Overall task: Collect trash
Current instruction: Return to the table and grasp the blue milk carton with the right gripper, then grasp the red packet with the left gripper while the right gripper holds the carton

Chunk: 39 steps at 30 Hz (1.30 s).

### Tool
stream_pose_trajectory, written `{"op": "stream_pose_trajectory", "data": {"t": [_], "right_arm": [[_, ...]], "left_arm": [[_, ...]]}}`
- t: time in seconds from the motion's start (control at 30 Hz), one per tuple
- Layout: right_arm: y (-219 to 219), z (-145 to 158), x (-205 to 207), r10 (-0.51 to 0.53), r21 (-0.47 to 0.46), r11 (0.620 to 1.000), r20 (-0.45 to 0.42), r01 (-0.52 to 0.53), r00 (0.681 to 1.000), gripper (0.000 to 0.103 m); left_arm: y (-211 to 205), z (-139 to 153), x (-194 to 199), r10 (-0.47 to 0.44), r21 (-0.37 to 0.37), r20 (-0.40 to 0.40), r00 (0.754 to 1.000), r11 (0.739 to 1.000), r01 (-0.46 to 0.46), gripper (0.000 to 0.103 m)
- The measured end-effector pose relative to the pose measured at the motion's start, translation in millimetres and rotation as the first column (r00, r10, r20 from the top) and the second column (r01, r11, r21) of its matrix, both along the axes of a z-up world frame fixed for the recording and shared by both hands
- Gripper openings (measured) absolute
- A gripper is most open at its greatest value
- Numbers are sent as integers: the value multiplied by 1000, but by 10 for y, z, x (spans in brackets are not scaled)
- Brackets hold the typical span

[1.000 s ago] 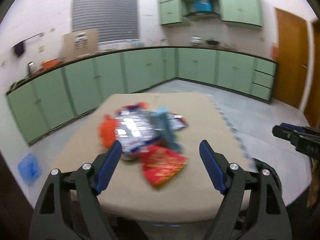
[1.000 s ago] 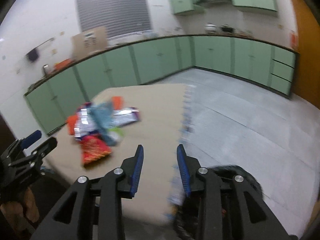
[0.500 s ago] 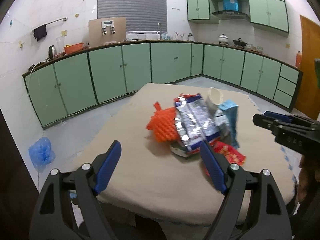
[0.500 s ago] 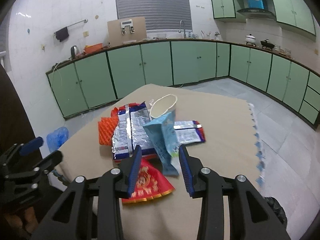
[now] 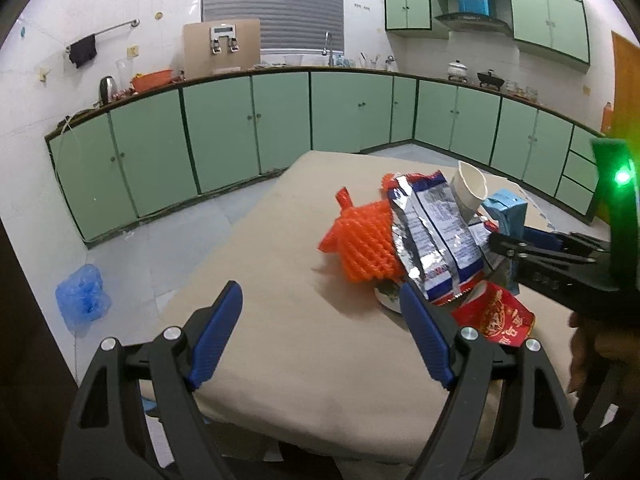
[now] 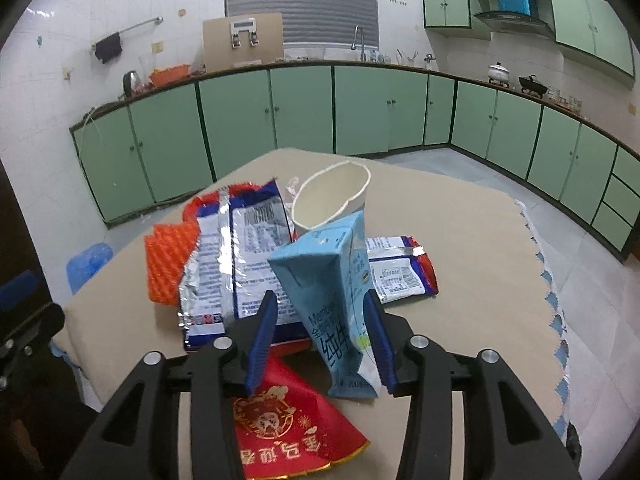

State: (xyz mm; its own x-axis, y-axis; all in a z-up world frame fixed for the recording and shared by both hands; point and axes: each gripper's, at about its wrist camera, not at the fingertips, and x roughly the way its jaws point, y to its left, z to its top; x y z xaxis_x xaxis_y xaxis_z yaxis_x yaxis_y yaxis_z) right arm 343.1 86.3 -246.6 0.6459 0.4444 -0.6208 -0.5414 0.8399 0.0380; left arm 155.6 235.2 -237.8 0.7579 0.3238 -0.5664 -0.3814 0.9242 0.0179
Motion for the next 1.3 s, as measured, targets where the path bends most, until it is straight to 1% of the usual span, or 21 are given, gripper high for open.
{"op": "stream_pose_trajectory", "data": {"t": [0.03,0.07,0.1,0.13,0.17,0.3,0.37,0.43,0.5,0.57,0.67,0.7,0.77,0.93,1.0,1.03,1.07,1.13,1.2,1.3], "right_arm": [[-4,-24,29,-1,-9,1000,-15,1,1000,42],[-24,-37,45,-5,-12,1000,-19,5,1000,27],[-39,-37,41,-12,-21,1000,-12,12,1000,23],[-80,-13,35,-15,-19,1000,-8,15,1000,21],[-141,26,31,-13,-3,1000,-17,13,1000,19],[-398,210,-12,-17,26,1000,-25,18,1000,18],[-536,293,-50,-26,27,999,-17,26,1000,18],[-710,357,-97,-42,32,999,-20,43,999,18],[-887,385,-143,-56,43,997,-40,58,998,18],[-1037,389,-211,-72,48,996,-48,74,996,18],[-1224,383,-279,-92,53,994,-55,95,994,18],[-1272,372,-290,-100,57,993,-58,103,993,18],[-1381,342,-291,-116,70,990,-70,121,991,18],[-1500,277,-229,-127,97,986,-87,135,988,19],[-1510,265,-211,-127,105,985,-91,136,988,19],[-1511,267,-204,-126,109,985,-91,135,988,19],[-1514,274,-202,-125,111,985,-88,134,988,19],[-1546,280,-219,-125,112,985,-83,134,989,19],[-1560,302,-234,-127,109,985,-77,135,989,19],[-1591,350,-275,-132,103,985,-67,138,989,19]], "left_arm": [[-18,-16,12,-5,-3,-6,1000,1000,5,79],[-33,-31,19,-10,-2,-10,1000,1000,10,79],[-53,-40,24,-14,1,-13,1000,1000,14,79],[-63,-46,28,-15,0,-15,1000,1000,15,79],[-68,-55,34,-17,-7,-16,1000,1000,17,79],[-189,-65,55,-52,-34,-22,998,998,51,78],[-364,-76,76,-100,-44,-27,995,994,98,78],[-535,-121,120,-142,-53,-44,989,989,140,78],[-709,-214,202,-189,-89,-73,979,979,182,78],[-856,-294,267,-211,-105,-92,973,974,201,78],[-1084,-397,345,-239,-94,-118,964,969,229,78],[-1188,-439,373,-250,-66,-135,959,968,243,78],[-1300,-501,397,-245,-7,-163,956,969,247,78],[-1300,-676,464,-210,20,-220,953,975,220,63],[-1274,-736,503,-210,9,-243,947,976,219,48],[-1260,-766,508,-215,-8,-254,943,975,220,25],[-1242,-775,505,-221,-25,-254,942,975,222,14],[-1218,-756,489,-225,-44,-238,945,974,221,4],[-1193,-702,458,-230,-65,-209,950,973,222,3],[-1199,-566,402,-231,-65,-183,956,973,222,3]]}}
